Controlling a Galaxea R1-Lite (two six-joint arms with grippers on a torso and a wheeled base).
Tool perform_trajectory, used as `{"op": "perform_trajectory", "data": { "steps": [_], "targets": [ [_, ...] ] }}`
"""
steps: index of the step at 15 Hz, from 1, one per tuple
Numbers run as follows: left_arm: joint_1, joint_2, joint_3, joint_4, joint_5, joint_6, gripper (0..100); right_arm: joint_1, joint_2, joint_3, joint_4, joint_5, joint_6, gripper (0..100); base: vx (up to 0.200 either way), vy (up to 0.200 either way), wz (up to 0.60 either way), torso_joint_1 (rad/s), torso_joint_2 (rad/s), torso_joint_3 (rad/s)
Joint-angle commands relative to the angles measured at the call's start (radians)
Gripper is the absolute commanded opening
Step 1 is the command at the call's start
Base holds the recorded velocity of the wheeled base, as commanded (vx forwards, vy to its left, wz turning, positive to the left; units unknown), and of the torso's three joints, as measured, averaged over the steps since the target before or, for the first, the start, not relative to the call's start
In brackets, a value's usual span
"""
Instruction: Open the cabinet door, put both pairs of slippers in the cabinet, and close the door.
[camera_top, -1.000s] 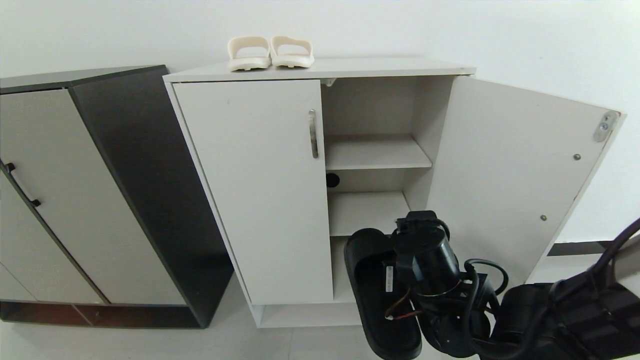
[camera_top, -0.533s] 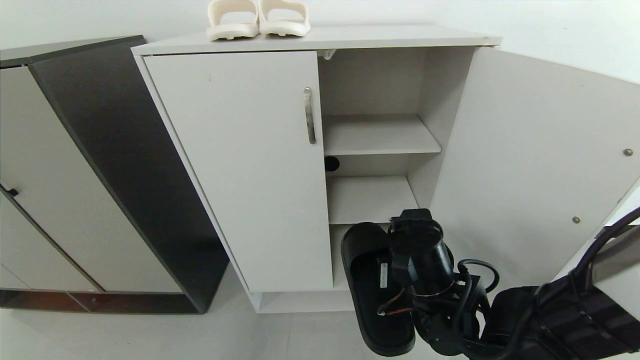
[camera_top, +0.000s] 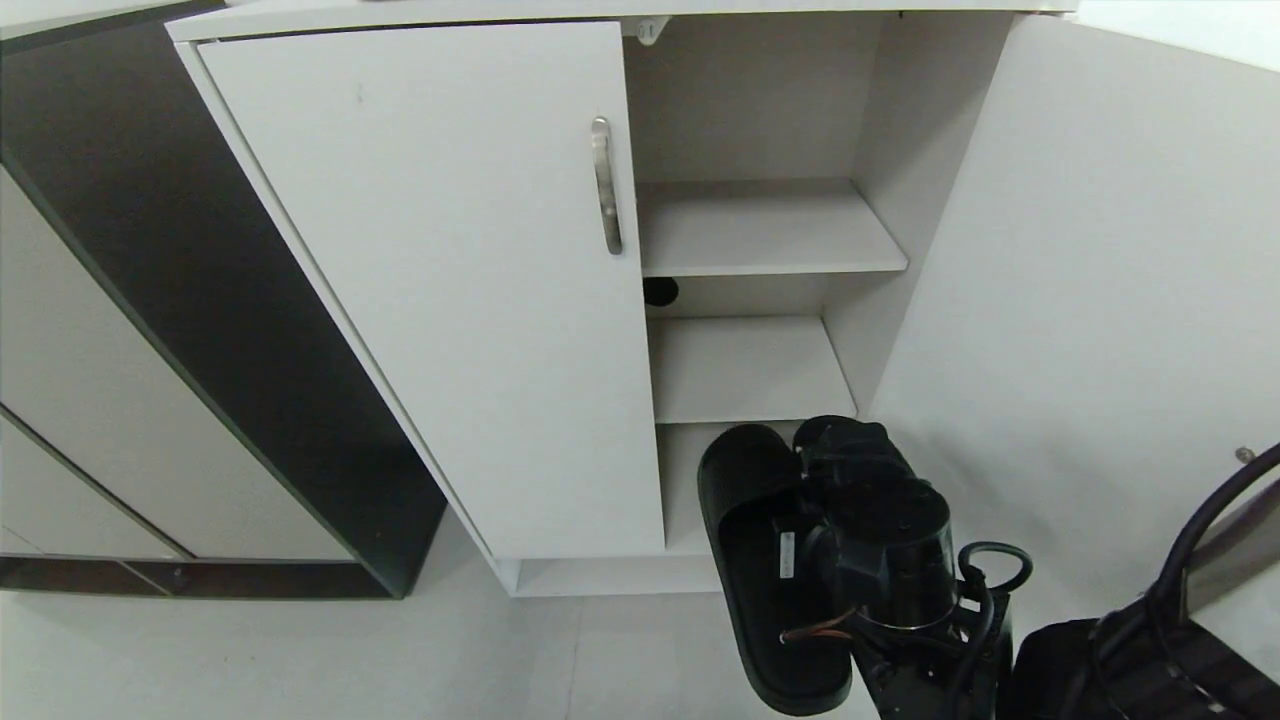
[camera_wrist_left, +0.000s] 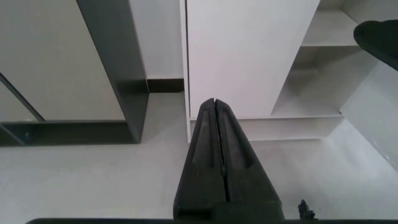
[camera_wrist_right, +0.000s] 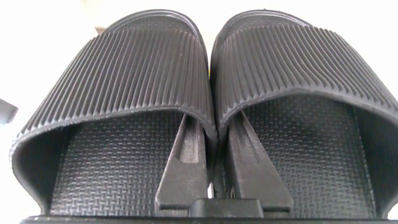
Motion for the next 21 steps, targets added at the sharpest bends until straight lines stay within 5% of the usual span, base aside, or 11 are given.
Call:
{"op": "perform_trajectory", "data": {
  "steps": [1, 14, 21],
  "targets": [
    [0.0, 0.002, 0.0, -0.001, 0.001, -0.001, 0, -0.002, -0.032, 0.029, 0.0, 0.0, -0.002, 0, 0.0, 0.0, 0.0, 0.0, 0.0, 0.0],
    [0.0, 0.002, 0.0, -0.001, 0.001, -0.001, 0, -0.07, -0.166, 0.236, -0.013, 0.037, -0.009, 0, 0.0, 0.0, 0.0, 0.0, 0.0, 0.0],
    [0.0, 0.002, 0.0, -0.001, -0.001, 0.001, 0, -0.005, -0.144, 0.187, -0.028, 0.072, 0.001, 0, 0.0, 0.0, 0.0, 0.0, 0.0, 0.0]
  ]
}}
